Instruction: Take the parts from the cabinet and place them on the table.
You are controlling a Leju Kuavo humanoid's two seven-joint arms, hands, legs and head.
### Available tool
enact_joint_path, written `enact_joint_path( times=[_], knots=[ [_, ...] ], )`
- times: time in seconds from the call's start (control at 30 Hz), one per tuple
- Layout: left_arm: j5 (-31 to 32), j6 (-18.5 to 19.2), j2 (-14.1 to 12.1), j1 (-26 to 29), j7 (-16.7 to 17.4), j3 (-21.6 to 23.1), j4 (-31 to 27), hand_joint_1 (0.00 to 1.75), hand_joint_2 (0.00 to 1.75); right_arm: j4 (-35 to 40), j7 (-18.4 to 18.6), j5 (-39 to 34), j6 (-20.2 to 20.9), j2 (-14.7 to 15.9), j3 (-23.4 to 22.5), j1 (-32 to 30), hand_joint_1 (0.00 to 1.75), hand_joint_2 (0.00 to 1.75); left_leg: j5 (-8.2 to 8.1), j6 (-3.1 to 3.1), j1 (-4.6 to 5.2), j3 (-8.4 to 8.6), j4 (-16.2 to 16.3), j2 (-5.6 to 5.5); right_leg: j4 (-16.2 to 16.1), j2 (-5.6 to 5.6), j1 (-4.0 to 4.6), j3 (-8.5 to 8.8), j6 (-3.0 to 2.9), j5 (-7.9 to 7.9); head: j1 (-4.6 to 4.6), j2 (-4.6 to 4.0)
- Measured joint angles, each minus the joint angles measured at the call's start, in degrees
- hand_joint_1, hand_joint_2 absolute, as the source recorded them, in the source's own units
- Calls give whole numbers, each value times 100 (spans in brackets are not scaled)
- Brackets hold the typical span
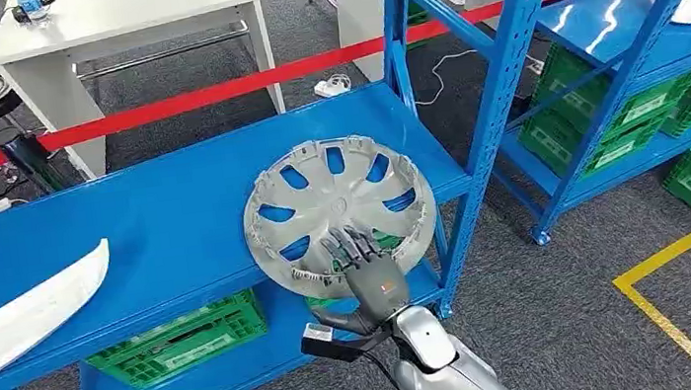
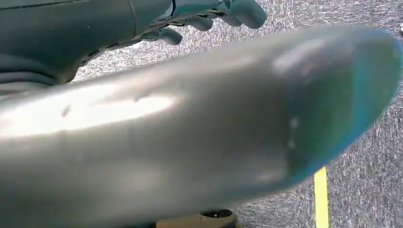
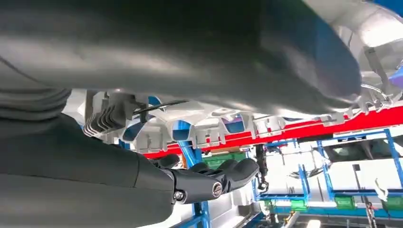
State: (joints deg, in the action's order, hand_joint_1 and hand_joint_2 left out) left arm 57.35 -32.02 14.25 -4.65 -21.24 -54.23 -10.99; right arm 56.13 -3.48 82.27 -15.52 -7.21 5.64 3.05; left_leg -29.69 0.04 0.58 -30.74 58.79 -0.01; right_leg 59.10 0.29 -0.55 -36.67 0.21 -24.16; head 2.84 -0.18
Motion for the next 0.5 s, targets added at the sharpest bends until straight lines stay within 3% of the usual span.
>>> enact_joint_path(
  times=[0.47,0.5],
  knots=[
    [0,9,0,0,24,0,0,0,0,-2,29,15,68,0,0,13,0,0,0,0,0,0,0,0,0,0,0,0,0,0,0,0],
    [0,9,0,0,26,0,0,0,0,0,29,18,79,0,0,18,0,175,0,0,0,0,0,0,0,0,0,0,0,0,0,0]
  ],
)
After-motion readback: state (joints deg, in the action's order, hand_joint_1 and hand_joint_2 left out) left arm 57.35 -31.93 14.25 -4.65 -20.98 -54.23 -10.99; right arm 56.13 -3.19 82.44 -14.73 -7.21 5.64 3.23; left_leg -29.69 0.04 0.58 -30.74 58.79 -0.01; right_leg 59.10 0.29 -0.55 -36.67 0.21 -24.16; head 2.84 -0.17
